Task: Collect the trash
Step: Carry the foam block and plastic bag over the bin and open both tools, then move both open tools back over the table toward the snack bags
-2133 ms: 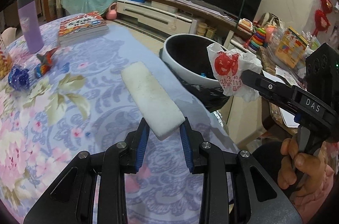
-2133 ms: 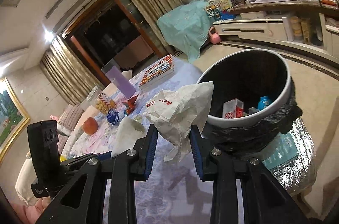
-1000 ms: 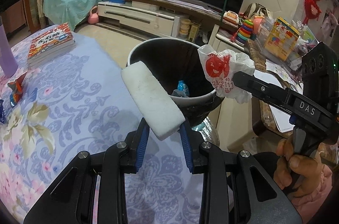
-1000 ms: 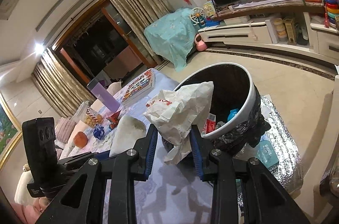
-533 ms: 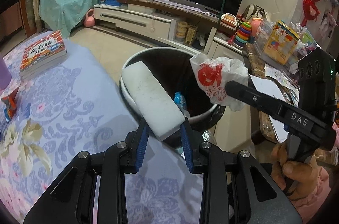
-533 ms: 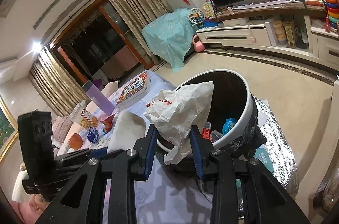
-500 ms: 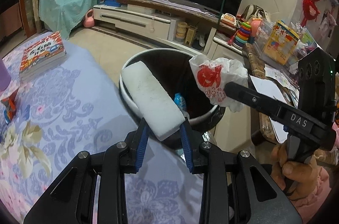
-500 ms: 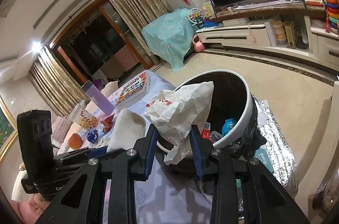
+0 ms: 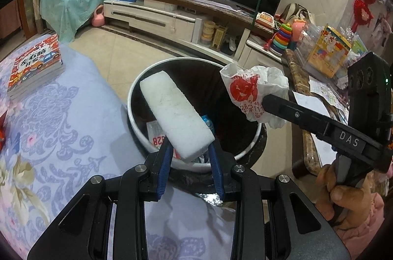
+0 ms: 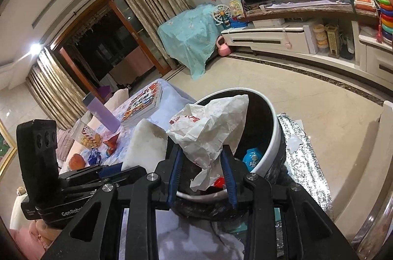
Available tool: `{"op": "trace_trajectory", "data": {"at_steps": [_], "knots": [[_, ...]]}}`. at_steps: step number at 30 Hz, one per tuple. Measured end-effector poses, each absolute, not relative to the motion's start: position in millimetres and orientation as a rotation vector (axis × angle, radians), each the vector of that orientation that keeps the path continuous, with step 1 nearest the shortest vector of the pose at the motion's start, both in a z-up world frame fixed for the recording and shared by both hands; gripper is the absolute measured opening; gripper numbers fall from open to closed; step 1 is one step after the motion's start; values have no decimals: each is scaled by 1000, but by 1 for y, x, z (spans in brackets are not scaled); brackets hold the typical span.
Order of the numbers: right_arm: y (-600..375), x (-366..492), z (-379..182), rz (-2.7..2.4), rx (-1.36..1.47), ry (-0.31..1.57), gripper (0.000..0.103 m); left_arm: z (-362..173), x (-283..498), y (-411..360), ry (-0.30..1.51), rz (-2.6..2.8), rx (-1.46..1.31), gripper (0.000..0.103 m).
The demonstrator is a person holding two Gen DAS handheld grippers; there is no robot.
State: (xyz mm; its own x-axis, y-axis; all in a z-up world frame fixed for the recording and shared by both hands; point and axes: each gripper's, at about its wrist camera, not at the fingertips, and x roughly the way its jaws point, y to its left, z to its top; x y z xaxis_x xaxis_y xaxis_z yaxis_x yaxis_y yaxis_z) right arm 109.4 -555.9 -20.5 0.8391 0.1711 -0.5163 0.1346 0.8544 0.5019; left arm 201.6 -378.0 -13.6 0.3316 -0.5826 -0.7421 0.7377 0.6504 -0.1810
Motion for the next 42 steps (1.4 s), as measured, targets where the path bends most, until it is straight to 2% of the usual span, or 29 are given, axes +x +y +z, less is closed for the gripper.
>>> {"op": "trace_trajectory", "data": {"at_steps": [11, 21, 22, 24, 26, 27, 42], "knots": [[-561, 126, -24, 12, 543, 616, 33, -26, 214, -391, 920, -857, 216, 31], [-565, 123, -22, -8, 575, 596, 36, -26, 215, -373, 922, -832, 177, 53], [-565, 121, -21, -7, 584, 595, 39, -27, 214, -368, 921, -828, 170, 55], [-564, 119, -20, -11, 592, 588, 53, -28, 213, -358, 924, -810, 147, 61], [-559, 116, -19, -12, 595, 579, 85, -29, 211, -345, 927, -789, 122, 64], [-557, 114, -18, -9, 599, 573, 89, -30, 212, -338, 930, -777, 112, 64], [-481, 113, -11, 92, 555, 580, 97, -51, 205, -213, 949, -566, -45, 70]]}}
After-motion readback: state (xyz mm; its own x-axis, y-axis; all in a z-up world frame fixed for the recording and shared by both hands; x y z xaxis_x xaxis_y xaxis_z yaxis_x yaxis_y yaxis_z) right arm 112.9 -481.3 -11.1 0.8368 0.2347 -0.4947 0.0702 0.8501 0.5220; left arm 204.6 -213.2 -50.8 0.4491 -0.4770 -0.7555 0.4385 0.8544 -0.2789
